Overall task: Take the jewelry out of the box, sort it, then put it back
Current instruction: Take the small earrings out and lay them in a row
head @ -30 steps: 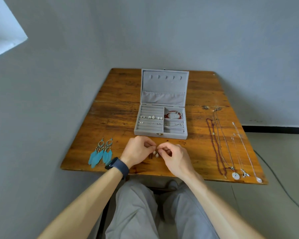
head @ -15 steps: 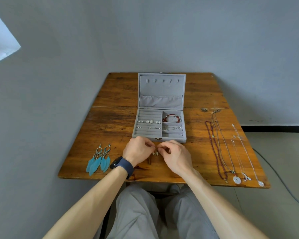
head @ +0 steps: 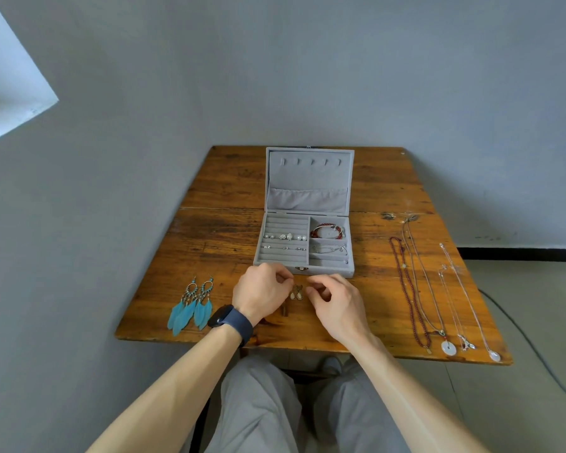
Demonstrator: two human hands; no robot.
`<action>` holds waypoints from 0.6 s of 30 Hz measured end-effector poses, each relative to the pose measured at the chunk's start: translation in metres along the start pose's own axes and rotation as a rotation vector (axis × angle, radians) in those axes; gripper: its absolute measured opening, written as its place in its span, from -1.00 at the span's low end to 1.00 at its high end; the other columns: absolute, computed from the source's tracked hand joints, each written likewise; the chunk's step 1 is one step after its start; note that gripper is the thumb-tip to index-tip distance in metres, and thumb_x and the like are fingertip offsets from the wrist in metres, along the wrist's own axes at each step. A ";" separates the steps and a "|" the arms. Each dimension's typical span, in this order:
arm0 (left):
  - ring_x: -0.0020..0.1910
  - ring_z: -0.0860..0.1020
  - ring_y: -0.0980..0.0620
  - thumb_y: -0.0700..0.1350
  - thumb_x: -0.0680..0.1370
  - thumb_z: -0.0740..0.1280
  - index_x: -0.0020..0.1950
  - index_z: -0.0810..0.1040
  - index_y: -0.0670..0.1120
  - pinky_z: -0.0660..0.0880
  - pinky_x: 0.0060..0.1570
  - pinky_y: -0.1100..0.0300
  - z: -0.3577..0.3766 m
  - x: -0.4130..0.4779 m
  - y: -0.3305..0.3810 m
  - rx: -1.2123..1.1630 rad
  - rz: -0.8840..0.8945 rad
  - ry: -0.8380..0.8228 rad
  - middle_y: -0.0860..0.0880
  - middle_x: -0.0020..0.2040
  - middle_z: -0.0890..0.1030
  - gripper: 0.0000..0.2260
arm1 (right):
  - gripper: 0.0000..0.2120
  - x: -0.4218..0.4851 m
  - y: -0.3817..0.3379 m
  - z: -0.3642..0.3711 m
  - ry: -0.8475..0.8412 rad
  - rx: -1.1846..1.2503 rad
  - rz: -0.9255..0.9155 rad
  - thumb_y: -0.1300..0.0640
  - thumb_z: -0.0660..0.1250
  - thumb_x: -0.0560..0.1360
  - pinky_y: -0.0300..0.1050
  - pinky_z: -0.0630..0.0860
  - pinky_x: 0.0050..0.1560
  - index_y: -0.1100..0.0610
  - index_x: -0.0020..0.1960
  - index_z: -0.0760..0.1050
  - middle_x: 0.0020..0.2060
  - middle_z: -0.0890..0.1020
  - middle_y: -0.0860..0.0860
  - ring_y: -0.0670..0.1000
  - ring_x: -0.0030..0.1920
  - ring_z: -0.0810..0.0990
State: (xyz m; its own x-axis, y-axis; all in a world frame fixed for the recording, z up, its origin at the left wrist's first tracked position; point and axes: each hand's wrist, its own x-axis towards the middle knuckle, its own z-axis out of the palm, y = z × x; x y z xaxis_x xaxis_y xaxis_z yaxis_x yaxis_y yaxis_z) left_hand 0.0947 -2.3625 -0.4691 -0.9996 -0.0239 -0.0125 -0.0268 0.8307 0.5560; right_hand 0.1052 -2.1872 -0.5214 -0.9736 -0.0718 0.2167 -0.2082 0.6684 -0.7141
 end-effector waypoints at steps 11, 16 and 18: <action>0.41 0.37 -0.02 0.03 0.65 0.21 0.50 0.36 0.01 0.45 0.27 0.09 -0.020 0.021 -0.032 0.128 0.065 0.281 0.00 0.44 0.45 -0.59 | -0.80 0.013 -0.016 -0.017 -0.050 0.063 -0.054 0.05 0.38 0.56 -0.27 0.59 0.04 -0.09 0.18 0.60 0.05 0.59 -0.20 -0.24 0.02 0.57; 0.61 -0.02 0.08 0.16 0.69 -0.12 0.64 -0.02 0.04 -0.07 0.54 -0.07 -0.008 0.043 -0.053 0.293 0.035 0.012 0.09 0.63 0.06 -0.48 | -0.77 0.065 -0.035 -0.009 -0.051 -0.180 -0.155 -0.03 0.33 0.58 -0.23 0.46 0.05 -0.08 0.21 0.59 0.09 0.57 -0.17 -0.11 0.13 0.51; 0.60 -0.07 0.11 0.18 0.69 -0.19 0.64 -0.10 0.09 -0.14 0.54 -0.07 -0.004 0.044 -0.060 0.299 0.058 -0.028 0.13 0.63 0.01 -0.49 | -0.76 0.085 -0.041 -0.002 -0.054 -0.285 -0.186 -0.06 0.31 0.58 -0.18 0.43 0.01 -0.08 0.21 0.60 0.11 0.58 -0.13 -0.05 0.14 0.47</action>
State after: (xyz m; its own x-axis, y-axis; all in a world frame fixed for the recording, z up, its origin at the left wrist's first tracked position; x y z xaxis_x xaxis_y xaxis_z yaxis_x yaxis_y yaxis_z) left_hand 0.0519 -2.4159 -0.4994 -0.9991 0.0409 -0.0134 0.0353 0.9572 0.2873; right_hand 0.0309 -2.2193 -0.4720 -0.9266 -0.2456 0.2849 -0.3554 0.8195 -0.4495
